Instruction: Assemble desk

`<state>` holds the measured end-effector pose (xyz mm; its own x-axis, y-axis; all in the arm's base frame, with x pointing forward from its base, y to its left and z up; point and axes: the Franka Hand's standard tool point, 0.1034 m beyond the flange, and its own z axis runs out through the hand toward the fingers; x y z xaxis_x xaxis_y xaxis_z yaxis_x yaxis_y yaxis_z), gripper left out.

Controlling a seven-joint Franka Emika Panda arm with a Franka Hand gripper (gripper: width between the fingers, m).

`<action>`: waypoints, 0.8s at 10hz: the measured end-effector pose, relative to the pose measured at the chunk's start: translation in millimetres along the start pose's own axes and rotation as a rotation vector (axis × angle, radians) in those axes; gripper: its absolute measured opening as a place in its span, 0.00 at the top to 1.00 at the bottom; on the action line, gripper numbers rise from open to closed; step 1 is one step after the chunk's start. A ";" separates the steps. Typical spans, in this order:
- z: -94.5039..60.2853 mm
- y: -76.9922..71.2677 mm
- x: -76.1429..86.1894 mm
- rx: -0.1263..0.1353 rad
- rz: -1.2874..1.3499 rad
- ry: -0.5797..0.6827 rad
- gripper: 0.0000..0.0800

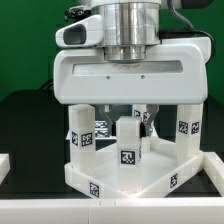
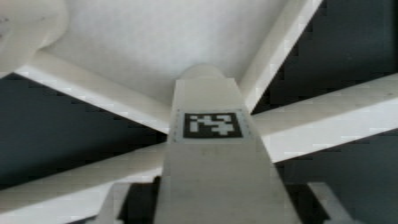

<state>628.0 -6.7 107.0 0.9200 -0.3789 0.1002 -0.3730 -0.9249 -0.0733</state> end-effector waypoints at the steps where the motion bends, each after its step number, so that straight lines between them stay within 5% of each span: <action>1: -0.6 -1.2 -0.6 -0.004 0.212 0.000 0.64; 4: -0.2 -5.3 -1.5 0.028 0.727 -0.044 0.64; 8: 0.4 -7.4 -3.4 0.024 0.893 -0.048 0.64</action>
Offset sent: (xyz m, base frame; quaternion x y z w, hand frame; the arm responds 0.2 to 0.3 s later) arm 0.0300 -0.0016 0.0110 0.0931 -0.0680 0.5446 0.8308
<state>627.7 1.5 106.9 0.2924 -0.9552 -0.0453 -0.9504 -0.2850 -0.1248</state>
